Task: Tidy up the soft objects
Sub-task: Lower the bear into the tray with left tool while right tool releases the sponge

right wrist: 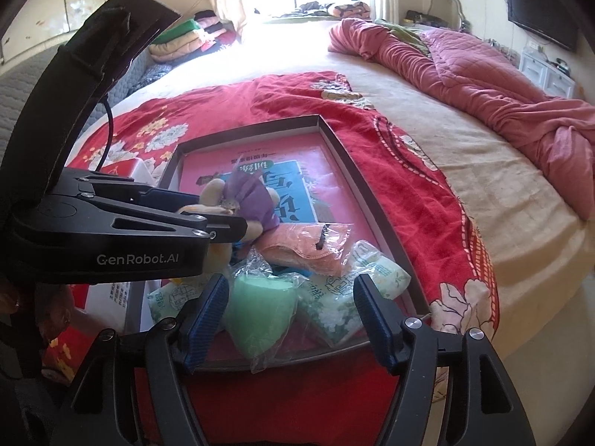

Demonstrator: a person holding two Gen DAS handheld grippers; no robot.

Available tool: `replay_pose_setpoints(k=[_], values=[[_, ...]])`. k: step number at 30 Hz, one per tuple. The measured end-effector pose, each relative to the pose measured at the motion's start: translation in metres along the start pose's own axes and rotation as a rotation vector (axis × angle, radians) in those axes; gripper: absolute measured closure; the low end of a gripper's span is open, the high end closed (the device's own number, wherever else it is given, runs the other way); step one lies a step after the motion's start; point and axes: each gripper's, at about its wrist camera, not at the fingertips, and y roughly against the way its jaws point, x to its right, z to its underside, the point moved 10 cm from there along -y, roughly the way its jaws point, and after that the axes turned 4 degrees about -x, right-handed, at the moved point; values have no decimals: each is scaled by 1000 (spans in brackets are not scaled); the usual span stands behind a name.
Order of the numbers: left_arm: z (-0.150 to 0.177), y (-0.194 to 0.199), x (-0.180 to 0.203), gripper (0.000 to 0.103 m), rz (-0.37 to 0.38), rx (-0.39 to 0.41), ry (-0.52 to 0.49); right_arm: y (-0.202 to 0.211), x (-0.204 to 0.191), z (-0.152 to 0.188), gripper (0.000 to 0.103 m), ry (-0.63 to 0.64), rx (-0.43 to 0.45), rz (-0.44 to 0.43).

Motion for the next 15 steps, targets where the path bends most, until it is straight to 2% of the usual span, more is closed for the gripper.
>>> replay_pose_setpoints(k=[5,9,15], values=[[3,7,-2,53,-2,7,9,6,11,-4,30,-34,19,29],[4,16,-3,46,-13,23,8,13,15,-8,27,-77,52,8],[4,32,-2,43,-38,56,1,23,23,-16,27,-128,103,10]])
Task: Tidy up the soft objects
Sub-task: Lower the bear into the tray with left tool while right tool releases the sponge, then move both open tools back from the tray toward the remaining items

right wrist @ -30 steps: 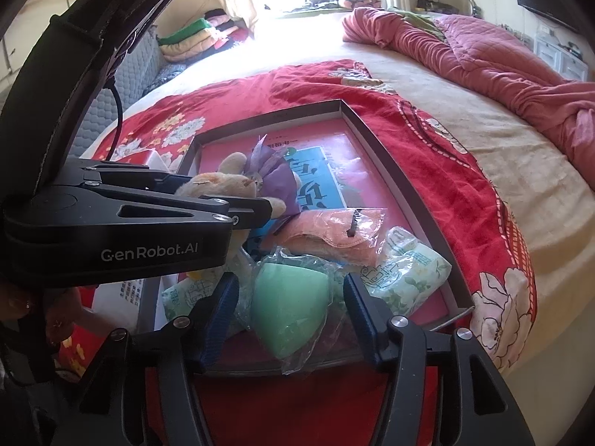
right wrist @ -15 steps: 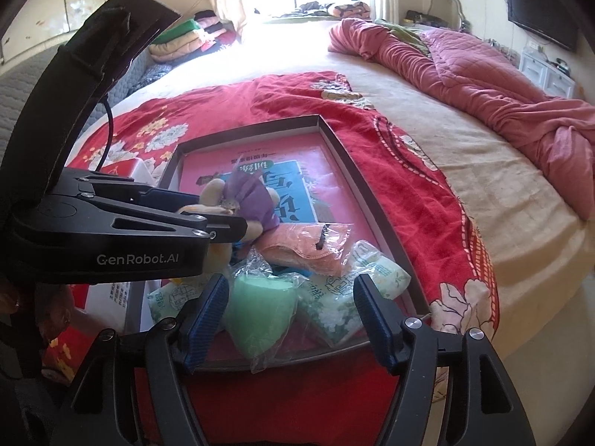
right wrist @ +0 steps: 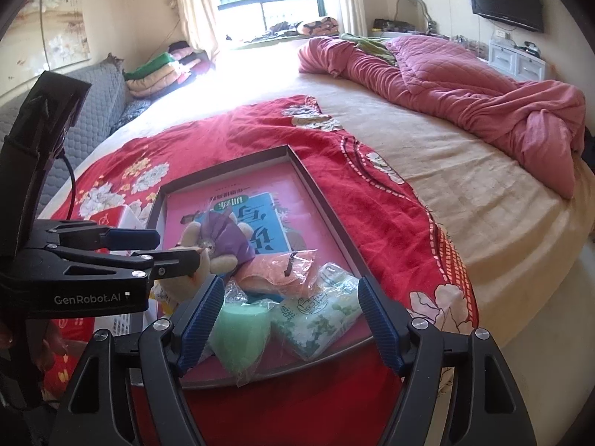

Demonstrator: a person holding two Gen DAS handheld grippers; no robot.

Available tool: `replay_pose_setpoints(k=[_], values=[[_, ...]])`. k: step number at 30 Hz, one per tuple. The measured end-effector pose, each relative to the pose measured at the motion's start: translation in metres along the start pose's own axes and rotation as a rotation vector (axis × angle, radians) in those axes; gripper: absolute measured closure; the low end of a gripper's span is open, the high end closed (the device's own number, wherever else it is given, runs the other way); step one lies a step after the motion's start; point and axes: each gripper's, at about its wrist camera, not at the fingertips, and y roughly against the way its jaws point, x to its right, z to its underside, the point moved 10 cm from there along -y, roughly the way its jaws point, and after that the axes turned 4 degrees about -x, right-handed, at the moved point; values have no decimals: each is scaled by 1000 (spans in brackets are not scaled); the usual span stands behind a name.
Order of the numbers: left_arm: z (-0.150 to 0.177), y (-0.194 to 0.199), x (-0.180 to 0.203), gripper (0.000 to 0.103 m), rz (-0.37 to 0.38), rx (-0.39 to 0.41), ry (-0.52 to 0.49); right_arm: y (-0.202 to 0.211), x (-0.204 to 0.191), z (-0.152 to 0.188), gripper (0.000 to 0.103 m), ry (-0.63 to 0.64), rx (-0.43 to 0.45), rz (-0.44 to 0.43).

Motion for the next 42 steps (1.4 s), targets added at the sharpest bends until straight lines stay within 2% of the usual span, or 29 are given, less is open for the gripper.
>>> replay_pose_setpoints(k=[7,23,36,42], values=[[3,19,-2,39,-15,33,5,9,1,-8,26,-55,34,-22],[25,57,-9,34,-55,74,17,31,-14,-18,26,-65,77,-45],[55,100,-46,33,-105,101,78,57,-60,-30,26,22,115,-69],[69,124,-69,33,-171,125,103,69,-87,-32,26,72,125,-91]])
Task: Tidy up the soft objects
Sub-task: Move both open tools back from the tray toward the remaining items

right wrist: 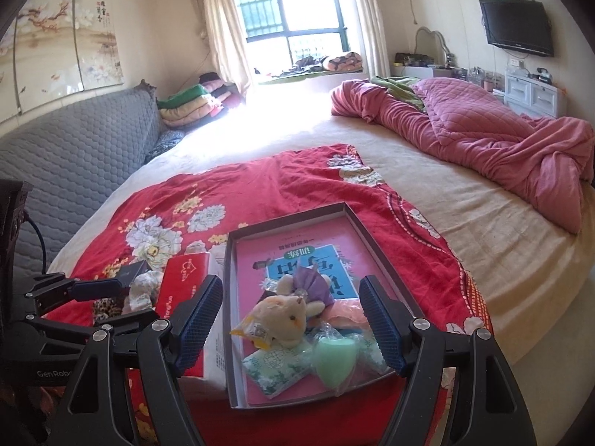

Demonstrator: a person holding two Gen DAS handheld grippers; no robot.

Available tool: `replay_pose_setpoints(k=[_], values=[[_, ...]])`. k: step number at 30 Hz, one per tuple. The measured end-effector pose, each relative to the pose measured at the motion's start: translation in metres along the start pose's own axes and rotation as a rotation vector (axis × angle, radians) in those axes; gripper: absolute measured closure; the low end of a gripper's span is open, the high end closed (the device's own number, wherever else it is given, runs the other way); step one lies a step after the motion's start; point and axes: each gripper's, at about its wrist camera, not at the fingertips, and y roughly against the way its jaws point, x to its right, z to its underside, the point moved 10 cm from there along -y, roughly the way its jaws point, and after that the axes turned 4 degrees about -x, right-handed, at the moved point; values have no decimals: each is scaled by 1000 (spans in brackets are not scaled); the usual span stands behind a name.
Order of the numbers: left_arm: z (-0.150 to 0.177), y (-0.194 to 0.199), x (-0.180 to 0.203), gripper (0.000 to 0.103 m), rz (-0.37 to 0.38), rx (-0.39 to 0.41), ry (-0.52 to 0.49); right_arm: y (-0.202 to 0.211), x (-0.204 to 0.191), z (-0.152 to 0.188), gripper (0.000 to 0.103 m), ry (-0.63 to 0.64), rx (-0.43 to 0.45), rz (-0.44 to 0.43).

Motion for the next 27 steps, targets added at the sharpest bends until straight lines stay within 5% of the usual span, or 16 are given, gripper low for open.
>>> replay_pose_setpoints(k=[27], values=[[45,43,-106,33,-75,23,165,13,-134,5,26,284,-15,-117]])
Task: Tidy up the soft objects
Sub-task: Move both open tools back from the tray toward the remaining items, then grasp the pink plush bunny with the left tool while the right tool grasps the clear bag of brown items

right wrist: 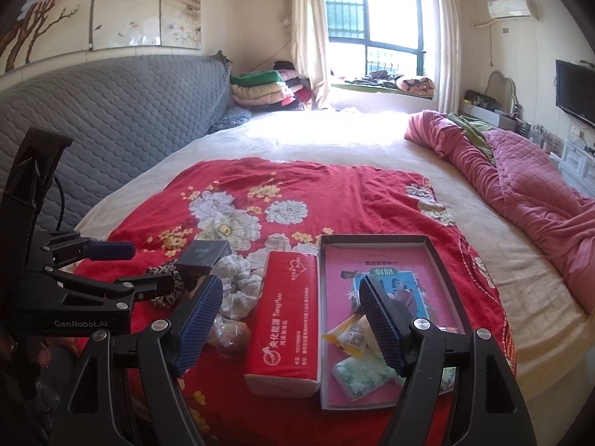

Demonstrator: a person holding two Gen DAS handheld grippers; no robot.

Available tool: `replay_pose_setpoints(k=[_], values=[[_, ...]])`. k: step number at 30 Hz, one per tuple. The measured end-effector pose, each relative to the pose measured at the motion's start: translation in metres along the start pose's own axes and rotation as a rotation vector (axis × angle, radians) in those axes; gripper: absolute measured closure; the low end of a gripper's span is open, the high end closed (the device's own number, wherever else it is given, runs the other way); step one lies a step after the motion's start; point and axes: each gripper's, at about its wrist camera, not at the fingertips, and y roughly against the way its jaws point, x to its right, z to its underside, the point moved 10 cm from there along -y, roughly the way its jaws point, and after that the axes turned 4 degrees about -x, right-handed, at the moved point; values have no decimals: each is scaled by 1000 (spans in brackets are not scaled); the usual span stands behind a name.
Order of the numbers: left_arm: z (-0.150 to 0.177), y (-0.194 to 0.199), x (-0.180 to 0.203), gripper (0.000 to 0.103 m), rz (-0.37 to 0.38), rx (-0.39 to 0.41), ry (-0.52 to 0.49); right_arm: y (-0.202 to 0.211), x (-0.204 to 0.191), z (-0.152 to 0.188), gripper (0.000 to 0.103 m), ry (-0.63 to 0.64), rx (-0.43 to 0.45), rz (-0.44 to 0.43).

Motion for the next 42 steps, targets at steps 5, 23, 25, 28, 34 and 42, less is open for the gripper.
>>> replay_pose_setpoints(k=[5,23,25,28,34,42], values=[[14,-14,-24,33,-16,-34,40,-14,-22,7,26,76,-36,-3],[58,-81,-54,33,37,-169,114,-77,-76,49,26,305,-184,-71],[61,-89,-55,33,54,-186,125,-85,-82,55,26,346,-205,-79],[64,-100,-54,33,77,-206,141,-99,-91,68,26,420,-248,-80],[61,-120,-47,33,160,-247,177,-130,-101,87,26,614,-322,-14],[55,-143,-45,33,244,-276,213,-169,-107,108,27,858,-397,63]])
